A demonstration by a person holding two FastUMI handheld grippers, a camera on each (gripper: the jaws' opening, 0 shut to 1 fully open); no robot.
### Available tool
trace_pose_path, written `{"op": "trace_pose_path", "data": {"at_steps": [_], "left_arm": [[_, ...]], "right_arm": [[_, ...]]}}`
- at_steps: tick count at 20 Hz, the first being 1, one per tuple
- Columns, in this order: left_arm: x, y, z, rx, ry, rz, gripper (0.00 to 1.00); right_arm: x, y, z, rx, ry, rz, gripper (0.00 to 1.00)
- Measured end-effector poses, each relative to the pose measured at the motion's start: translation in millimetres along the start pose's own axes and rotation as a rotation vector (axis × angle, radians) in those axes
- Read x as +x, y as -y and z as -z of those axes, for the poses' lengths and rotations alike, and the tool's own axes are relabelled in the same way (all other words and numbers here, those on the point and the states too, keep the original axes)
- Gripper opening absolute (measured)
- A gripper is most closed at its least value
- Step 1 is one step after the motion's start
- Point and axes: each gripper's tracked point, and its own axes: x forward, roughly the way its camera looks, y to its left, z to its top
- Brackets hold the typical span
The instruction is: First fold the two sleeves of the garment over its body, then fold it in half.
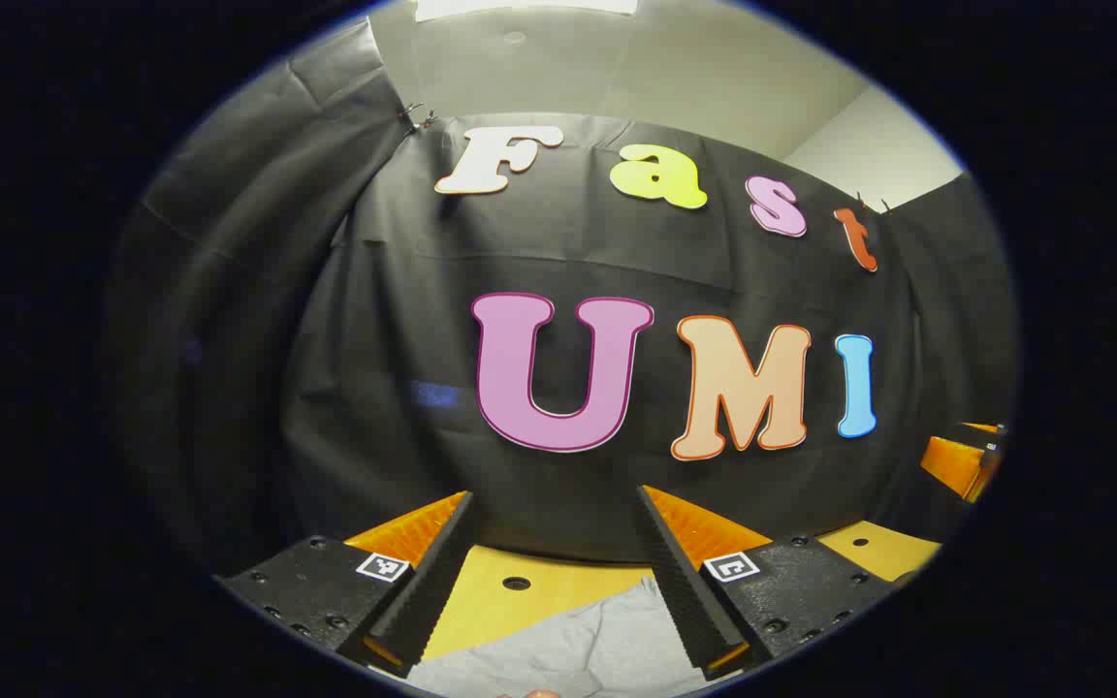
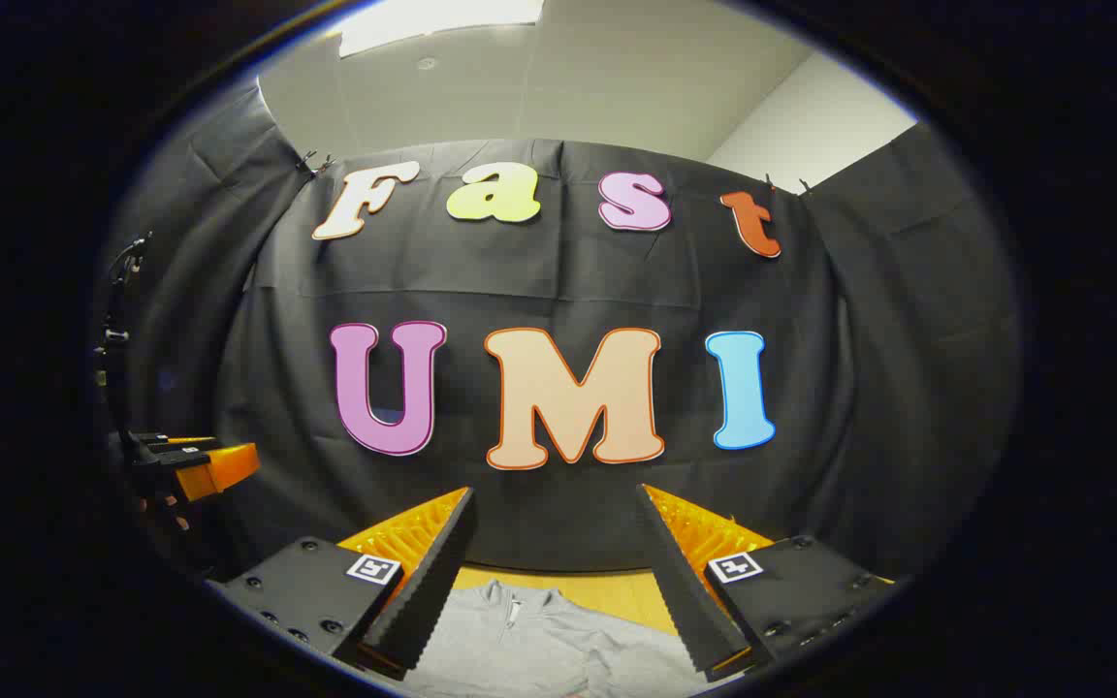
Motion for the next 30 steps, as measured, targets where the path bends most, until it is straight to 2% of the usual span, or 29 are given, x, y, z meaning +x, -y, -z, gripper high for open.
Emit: {"op": "trace_pose_path", "data": {"at_steps": [7,8,10,12,13,21,26,30], "left_arm": [[2,-1,3,0.005,-0.007,-0.018,0.92],[1,-2,2,0.008,-0.006,-0.02,0.92],[-1,-4,2,0.011,-0.007,-0.024,0.92],[-3,-7,2,0.016,-0.009,-0.031,0.92],[-5,-9,1,0.016,-0.006,-0.033,0.92],[-11,-11,4,0.019,-0.005,-0.028,0.92],[-11,4,12,-0.017,-0.02,0.014,0.93],[-10,17,18,-0.016,-0.028,0.044,0.93]], "right_arm": [[9,10,5,-0.005,-0.017,0.011,0.99],[9,10,5,-0.008,-0.014,0.008,0.96],[9,9,6,-0.026,-0.016,0.0,0.99],[8,11,6,-0.041,-0.013,0.001,0.99],[7,12,4,-0.044,-0.011,0.001,0.96],[-1,28,7,-0.065,-0.027,0.018,0.99],[-7,73,19,-0.13,-0.073,0.073,0.99],[-20,134,39,-0.165,-0.147,0.165,0.99]]}}
